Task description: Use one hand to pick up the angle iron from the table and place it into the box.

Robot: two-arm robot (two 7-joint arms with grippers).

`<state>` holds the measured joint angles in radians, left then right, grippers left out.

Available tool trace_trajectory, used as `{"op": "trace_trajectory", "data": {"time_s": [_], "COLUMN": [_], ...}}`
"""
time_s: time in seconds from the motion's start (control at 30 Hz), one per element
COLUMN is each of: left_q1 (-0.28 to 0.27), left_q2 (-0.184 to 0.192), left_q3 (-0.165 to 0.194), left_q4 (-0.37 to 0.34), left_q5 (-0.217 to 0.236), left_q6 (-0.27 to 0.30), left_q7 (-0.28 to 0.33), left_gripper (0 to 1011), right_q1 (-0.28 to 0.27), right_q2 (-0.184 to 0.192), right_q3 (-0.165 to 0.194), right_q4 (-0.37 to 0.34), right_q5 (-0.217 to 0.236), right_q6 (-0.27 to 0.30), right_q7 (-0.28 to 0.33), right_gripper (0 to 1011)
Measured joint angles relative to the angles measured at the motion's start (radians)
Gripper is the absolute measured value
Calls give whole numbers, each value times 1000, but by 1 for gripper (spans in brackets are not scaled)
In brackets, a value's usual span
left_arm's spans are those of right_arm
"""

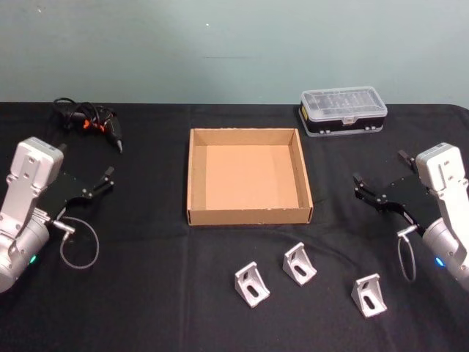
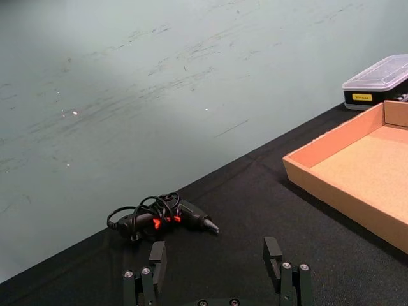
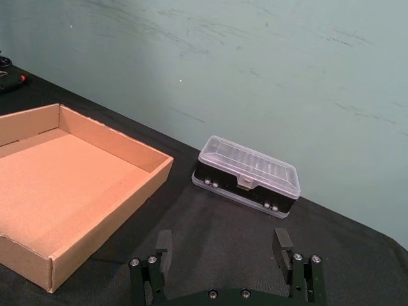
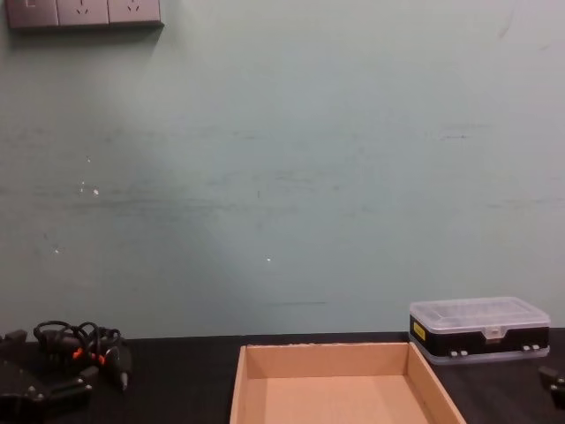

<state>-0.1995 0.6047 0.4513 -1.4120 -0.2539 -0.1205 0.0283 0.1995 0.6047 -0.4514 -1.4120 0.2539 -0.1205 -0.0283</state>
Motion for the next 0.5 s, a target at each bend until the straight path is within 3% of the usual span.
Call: {"op": "trace_trajectory", "data": {"time_s": [0.5], "left_q1": [0], "left_q2": [0], "left_q3": [0], "left_q4": [0], "left_q5": [0], "left_q6": [0], "left_q7": [0], "left_gripper": [1000], "right_q1": [0], "right_q2": [0], "right_q3": [0], "right_q4": [0], "right_q5": [0], "right_q6": [0], "right_q7": [0], "right_gripper": [1003]}}
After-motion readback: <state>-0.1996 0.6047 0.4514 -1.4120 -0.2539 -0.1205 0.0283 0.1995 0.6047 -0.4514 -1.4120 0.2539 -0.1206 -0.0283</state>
